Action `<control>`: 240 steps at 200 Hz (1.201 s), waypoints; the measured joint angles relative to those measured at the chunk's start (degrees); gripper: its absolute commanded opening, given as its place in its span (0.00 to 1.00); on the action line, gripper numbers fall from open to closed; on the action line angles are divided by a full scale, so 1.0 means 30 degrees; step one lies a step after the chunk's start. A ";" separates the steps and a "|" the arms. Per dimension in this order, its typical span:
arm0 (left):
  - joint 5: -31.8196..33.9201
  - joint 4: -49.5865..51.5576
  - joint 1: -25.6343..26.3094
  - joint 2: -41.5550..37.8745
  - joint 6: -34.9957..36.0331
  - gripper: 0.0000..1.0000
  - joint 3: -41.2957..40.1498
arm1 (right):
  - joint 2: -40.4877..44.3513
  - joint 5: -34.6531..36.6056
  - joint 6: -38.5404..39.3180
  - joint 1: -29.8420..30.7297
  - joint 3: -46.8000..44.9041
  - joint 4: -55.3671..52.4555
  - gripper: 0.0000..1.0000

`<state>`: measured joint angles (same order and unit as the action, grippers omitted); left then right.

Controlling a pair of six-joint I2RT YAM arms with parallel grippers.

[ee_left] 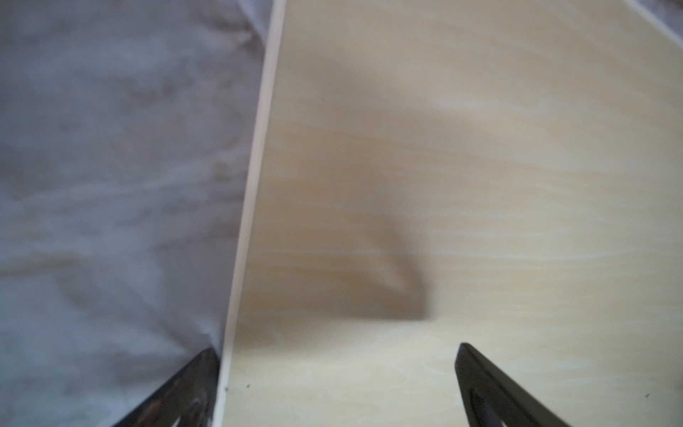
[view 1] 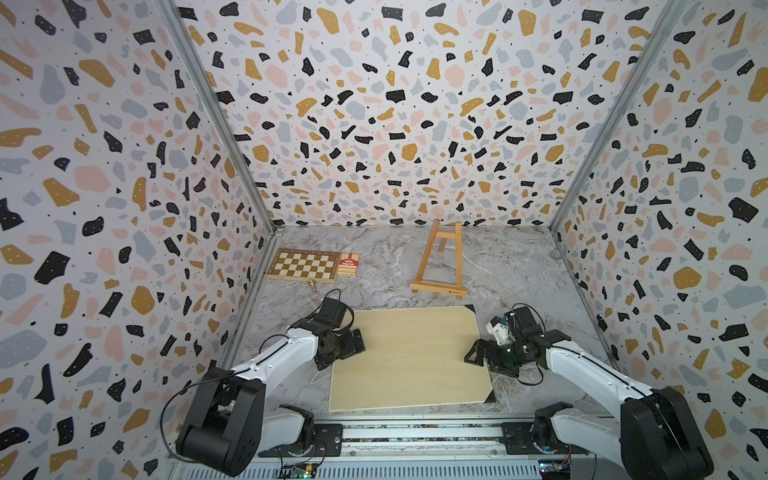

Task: Assemble the easel
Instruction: Adjust the drawing board at the center of the board, then pick up the drawing board from the center of the board.

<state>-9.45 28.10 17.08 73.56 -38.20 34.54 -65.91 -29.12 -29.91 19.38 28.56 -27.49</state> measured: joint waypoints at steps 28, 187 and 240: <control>-0.0146 -0.1202 -0.0393 0.0372 0.0175 0.99 0.0058 | -0.0437 0.0240 0.0146 0.0962 0.0306 0.0080 1.00; -0.0335 -0.4313 -0.2557 0.0321 0.0962 0.99 -0.0678 | 0.1829 -0.4685 -0.0860 0.1902 -0.1865 0.0262 1.00; -0.1202 -0.4044 -0.2353 0.0240 0.0962 0.99 -0.0678 | 0.1639 -0.2426 -0.0503 0.2047 -0.0984 -0.1443 1.00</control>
<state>-13.06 15.97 10.02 74.28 -35.31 32.51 -60.99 -36.40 -31.42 25.52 25.61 -31.81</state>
